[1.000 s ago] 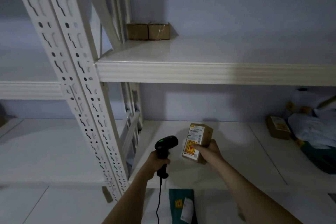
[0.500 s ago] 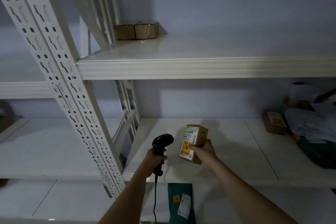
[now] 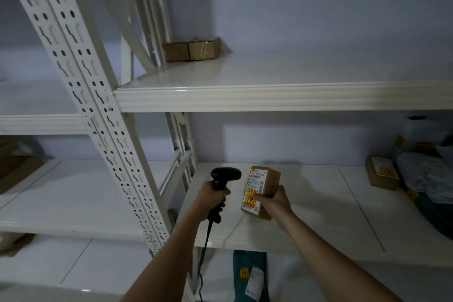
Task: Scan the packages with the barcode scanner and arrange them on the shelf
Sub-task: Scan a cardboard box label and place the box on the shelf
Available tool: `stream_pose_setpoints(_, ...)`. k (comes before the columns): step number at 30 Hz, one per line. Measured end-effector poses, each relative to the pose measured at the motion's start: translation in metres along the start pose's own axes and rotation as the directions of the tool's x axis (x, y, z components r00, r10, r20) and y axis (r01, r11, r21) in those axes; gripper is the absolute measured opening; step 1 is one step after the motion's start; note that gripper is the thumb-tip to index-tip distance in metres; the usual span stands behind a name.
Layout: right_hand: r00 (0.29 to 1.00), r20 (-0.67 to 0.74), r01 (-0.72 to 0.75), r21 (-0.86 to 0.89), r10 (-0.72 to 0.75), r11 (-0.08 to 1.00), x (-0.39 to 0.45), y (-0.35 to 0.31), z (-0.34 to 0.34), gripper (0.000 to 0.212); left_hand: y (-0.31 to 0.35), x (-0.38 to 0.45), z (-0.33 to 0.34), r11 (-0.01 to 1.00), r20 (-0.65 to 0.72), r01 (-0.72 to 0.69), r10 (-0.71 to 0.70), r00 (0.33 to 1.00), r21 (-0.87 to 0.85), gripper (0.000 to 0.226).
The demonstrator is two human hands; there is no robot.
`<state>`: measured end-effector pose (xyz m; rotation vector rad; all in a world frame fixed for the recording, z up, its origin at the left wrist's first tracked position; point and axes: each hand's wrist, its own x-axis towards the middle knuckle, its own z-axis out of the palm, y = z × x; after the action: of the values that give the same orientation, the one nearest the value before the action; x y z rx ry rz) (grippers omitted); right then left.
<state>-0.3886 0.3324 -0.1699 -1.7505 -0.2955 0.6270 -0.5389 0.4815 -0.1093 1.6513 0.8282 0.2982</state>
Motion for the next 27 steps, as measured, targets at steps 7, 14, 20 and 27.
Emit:
stream_pose_setpoints(7, 0.999, 0.008, 0.032, 0.021, -0.032, 0.999, 0.005, -0.015, 0.024, 0.056, 0.015, 0.012, -0.011, 0.999, -0.009, 0.01, -0.011, 1.0, -0.037, 0.006)
stream_pose_setpoints(14, 1.0, -0.027, 0.002, -0.001, -0.002, 1.0, 0.007, -0.018, 0.031, 0.056, 0.013, 0.017, -0.014, 0.998, -0.007, 0.007, -0.007, 1.0, -0.063, 0.006)
stream_pose_setpoints(20, 0.999, -0.05, -0.004, -0.013, 0.004, 1.0, 0.0, -0.016, 0.033, 0.057, 0.013, 0.013, -0.01, 0.998, 0.055, 0.013, -0.01, 0.998, -0.062, 0.006)
stream_pose_setpoints(27, 0.999, -0.053, -0.006, -0.047, 0.004, 0.999, -0.005, -0.016, 0.029, 0.057, 0.016, 0.008, -0.005, 0.999, 0.093, 0.019, -0.016, 0.996, -0.039, 0.012)
